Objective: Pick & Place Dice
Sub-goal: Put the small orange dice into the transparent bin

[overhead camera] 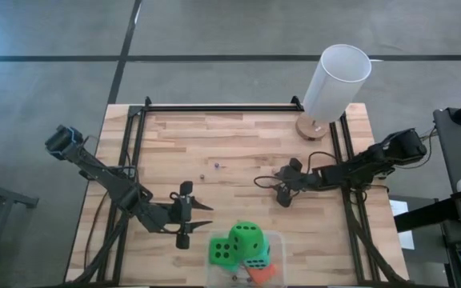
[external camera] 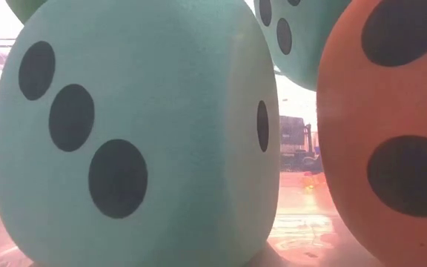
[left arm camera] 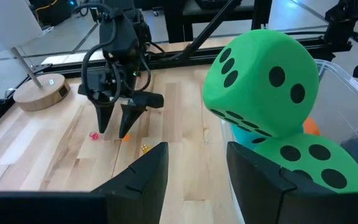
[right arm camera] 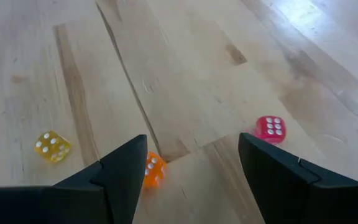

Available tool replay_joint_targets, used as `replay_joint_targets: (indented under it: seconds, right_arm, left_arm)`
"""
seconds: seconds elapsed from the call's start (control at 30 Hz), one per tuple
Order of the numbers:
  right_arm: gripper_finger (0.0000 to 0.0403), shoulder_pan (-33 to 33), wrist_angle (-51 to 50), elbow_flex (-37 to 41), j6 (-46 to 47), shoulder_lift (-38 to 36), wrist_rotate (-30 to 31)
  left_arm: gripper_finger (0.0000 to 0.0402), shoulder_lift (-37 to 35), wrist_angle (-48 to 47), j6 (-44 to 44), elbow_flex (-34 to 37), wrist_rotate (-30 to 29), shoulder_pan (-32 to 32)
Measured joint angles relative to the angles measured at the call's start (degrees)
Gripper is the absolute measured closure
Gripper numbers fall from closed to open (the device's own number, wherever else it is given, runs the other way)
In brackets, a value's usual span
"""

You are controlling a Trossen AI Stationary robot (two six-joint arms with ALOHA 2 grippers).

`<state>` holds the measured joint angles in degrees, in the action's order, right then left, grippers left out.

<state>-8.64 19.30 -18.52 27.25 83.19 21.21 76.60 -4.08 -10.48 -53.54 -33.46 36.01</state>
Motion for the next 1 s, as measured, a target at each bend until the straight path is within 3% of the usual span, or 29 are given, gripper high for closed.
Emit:
replay_joint_targets:
  seconds: [0.33, 0.6, 1.0]
  right_arm:
    - [0.0157, -0.1, -1.0, -3.0, -0.9, 5.2, 0.0]
    - [0.0166, -0.1, -1.4, -2.9, -1.3, 5.2, -0.2]
    - [0.0251, -0.1, -4.4, -2.8, -2.4, 3.1, -1.1]
  left_arm:
    - [0.0227, 0.0, -0.1, 0.0, 0.0, 0.0, -0.1]
    - [0.0233, 0.0, 0.0, 0.0, 0.3, 0.0, -0.1]
    - [0.0229, 0.0, 0.0, 0.0, 0.3, 0.0, -0.2]
